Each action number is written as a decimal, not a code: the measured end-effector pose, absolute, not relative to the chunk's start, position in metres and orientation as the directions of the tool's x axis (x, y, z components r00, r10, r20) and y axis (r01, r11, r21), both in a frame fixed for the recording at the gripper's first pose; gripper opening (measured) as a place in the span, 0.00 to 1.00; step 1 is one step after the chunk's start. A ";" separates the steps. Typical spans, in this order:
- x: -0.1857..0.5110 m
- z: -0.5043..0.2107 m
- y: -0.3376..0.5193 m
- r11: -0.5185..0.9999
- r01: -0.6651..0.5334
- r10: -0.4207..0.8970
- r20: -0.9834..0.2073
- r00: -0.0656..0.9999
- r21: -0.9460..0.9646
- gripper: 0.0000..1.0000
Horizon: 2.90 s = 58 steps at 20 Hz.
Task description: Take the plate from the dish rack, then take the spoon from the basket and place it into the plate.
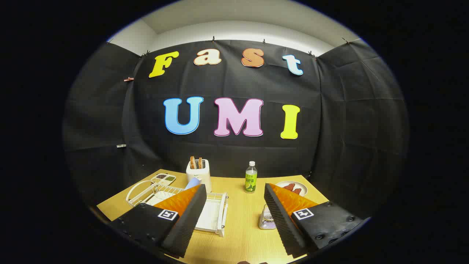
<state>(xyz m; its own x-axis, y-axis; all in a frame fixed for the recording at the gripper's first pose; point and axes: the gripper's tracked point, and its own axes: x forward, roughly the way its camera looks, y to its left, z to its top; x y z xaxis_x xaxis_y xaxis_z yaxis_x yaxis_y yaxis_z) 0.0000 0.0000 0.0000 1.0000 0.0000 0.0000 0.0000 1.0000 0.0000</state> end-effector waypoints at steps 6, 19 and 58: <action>0.005 0.000 0.001 1.000 -0.022 0.022 0.002 1.000 -0.005 0.98; 0.012 -0.007 -0.007 0.999 -0.051 0.051 -0.030 0.998 0.004 0.98; 0.159 -0.032 0.154 0.959 -0.225 0.179 -0.250 0.952 -0.170 0.97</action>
